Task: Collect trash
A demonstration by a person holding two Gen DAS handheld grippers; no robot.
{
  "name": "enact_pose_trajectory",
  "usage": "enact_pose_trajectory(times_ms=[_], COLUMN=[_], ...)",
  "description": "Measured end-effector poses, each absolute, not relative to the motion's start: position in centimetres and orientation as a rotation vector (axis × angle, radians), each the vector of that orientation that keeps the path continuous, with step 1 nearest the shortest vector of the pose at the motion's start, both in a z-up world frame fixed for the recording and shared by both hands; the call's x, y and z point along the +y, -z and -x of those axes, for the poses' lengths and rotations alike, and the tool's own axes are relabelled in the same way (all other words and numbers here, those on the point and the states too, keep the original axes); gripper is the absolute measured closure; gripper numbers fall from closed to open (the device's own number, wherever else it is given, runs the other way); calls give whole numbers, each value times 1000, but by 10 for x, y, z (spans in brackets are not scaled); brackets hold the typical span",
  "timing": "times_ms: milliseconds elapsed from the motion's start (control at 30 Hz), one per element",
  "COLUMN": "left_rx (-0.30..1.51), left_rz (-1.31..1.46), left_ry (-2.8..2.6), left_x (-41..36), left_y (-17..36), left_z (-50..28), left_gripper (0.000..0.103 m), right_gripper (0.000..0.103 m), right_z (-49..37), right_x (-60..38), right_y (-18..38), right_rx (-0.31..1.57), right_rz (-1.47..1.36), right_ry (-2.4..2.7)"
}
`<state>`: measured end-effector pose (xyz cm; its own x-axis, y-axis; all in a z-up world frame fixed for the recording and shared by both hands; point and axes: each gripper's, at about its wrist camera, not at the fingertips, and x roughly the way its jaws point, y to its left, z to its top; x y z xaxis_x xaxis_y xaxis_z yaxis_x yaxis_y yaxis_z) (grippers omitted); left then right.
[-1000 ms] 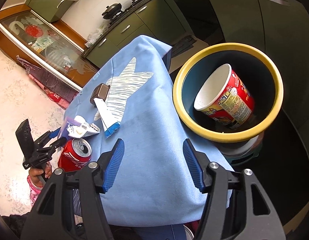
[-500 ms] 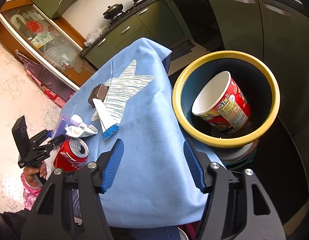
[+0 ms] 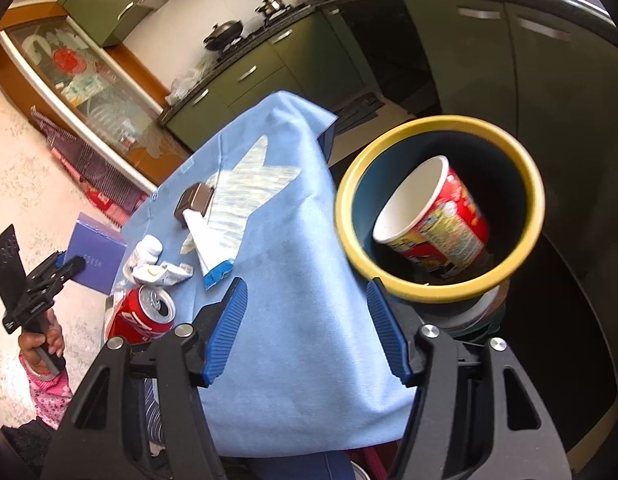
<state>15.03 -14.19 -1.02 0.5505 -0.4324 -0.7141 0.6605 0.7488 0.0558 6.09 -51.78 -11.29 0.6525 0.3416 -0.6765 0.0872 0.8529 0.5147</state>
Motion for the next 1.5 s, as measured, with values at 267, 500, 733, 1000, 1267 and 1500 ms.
enact_pose_trajectory(times_ms=[267, 500, 733, 1000, 1267, 1500], left_rx=[748, 767, 845, 877, 742, 639], left_rz=[-388, -469, -520, -446, -297, -174], left_ry=[857, 947, 913, 852, 842, 691], left_x=[-249, -362, -453, -458, -363, -240], left_y=[-10, 5, 50, 56, -14, -40], left_z=[-156, -174, -210, -228, -201, -179], left_gripper=[49, 49, 49, 30, 21, 14], right_gripper=[43, 42, 41, 39, 39, 39], right_z=[-34, -15, -5, -5, -14, -31], right_x=[-553, -577, -594, -596, -582, -547], right_y=[110, 116, 126, 134, 134, 121], right_rx=[801, 772, 766, 770, 787, 817], right_rz=[-586, -638, -680, -702, -682, -605], right_ry=[-78, -59, -46, -63, -93, -143])
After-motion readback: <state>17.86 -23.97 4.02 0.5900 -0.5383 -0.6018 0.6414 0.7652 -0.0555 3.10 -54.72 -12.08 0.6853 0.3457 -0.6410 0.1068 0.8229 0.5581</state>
